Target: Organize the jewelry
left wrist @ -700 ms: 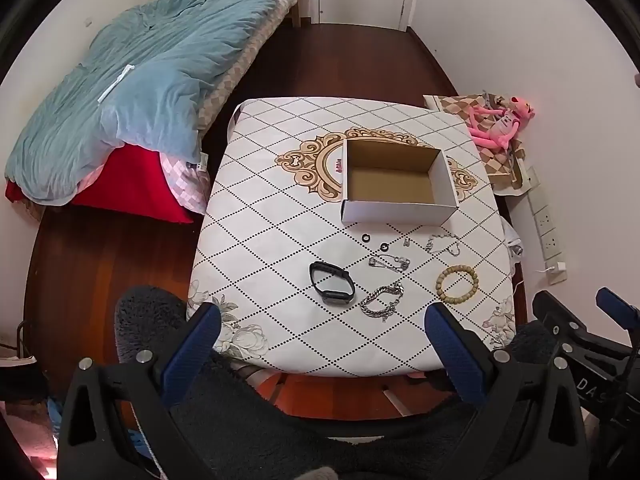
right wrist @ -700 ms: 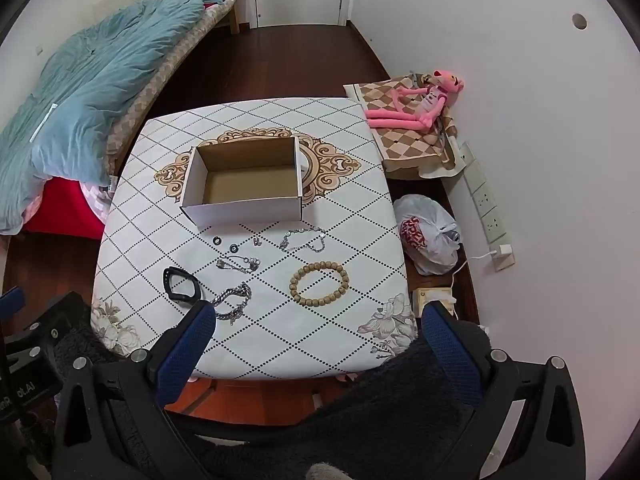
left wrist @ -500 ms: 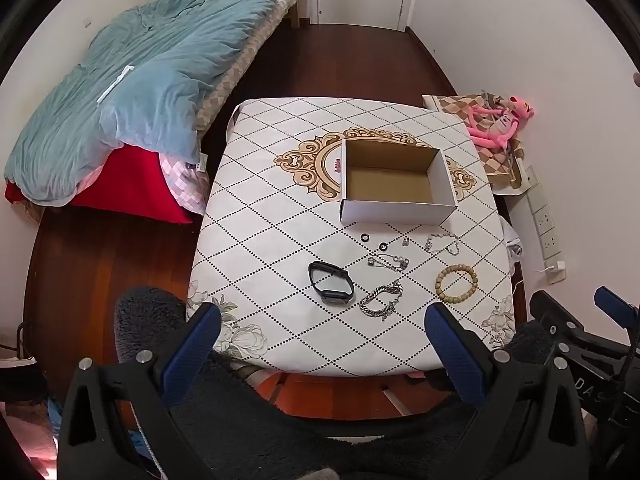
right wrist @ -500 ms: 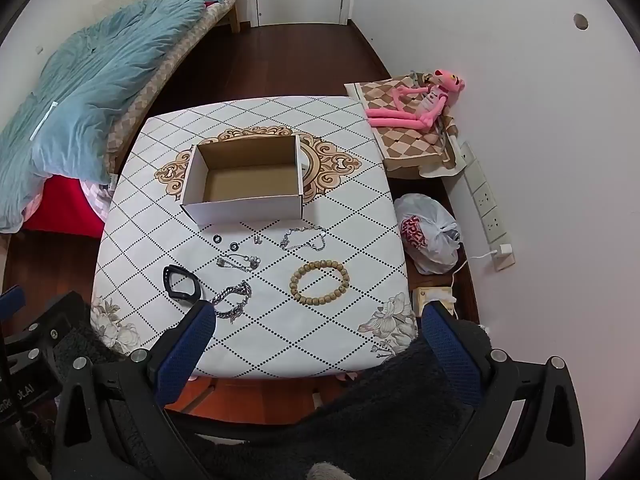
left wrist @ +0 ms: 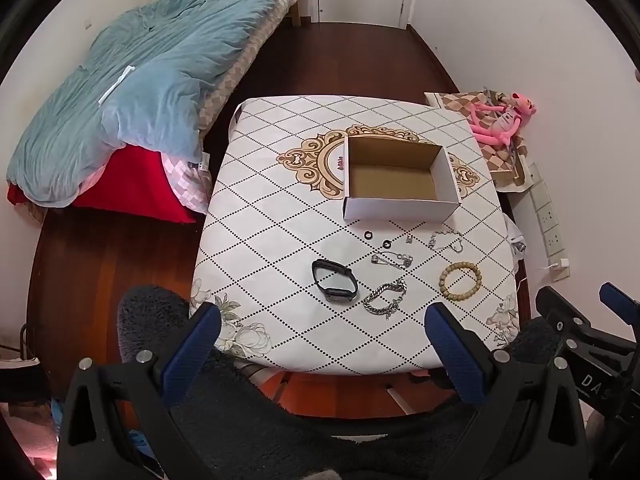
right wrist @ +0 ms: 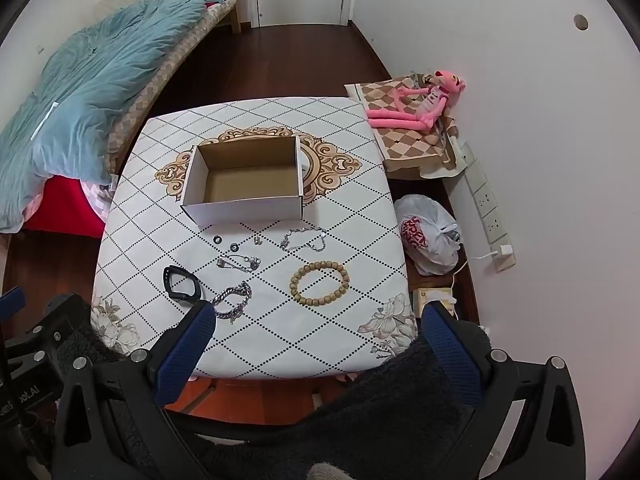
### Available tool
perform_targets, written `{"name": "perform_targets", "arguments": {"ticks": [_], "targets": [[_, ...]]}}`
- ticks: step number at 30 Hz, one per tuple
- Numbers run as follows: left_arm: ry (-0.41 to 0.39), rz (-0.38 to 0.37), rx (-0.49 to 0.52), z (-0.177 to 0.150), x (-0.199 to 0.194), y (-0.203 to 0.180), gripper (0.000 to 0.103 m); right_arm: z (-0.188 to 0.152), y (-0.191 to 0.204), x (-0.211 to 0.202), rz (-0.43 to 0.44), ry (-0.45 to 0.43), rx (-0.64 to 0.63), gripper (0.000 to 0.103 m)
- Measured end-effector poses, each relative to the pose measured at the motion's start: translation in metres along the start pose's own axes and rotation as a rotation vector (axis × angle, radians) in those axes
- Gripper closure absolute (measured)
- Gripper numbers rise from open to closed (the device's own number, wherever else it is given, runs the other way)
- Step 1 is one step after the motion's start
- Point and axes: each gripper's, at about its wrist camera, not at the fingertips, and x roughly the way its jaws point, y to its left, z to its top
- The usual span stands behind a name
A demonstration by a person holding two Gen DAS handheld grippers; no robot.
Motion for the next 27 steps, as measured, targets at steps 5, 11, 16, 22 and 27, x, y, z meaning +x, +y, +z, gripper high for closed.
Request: {"name": "perform_targets", "arguments": {"ticks": [5, 11, 16, 22, 27], "targets": [[-0.001, 0.001, 0.002, 0.0, -0.002, -0.002, 0.0, 0.0, 0.0, -0.002, 0.002, -0.002, -0.004, 0.0], [-0.002, -0.001, 0.005, 0.0, -0.003, -0.007, 0.0, 0.003, -0.003, -0.009, -0.001, -0.011, -0.003, 0.0], [-0.008, -0.004, 0.006, 0.002, -0.006, -0.01, 0.0, 0.006, -0.006, -0.013, -0.002, -0.019, 0.001, 0.0], [-0.015, -0.009, 0.011, 0.002, -0.008, -0.007, 0.0, 0.005, -0.01, -0.014, -0.001, -0.027, 0.008, 0.0], [-0.02, -0.01, 0.012, 0.002, -0.011, -0.007, 0.0, 0.006, -0.01, -0.015, -0.002, -0.029, 0.008, 0.0]]}}
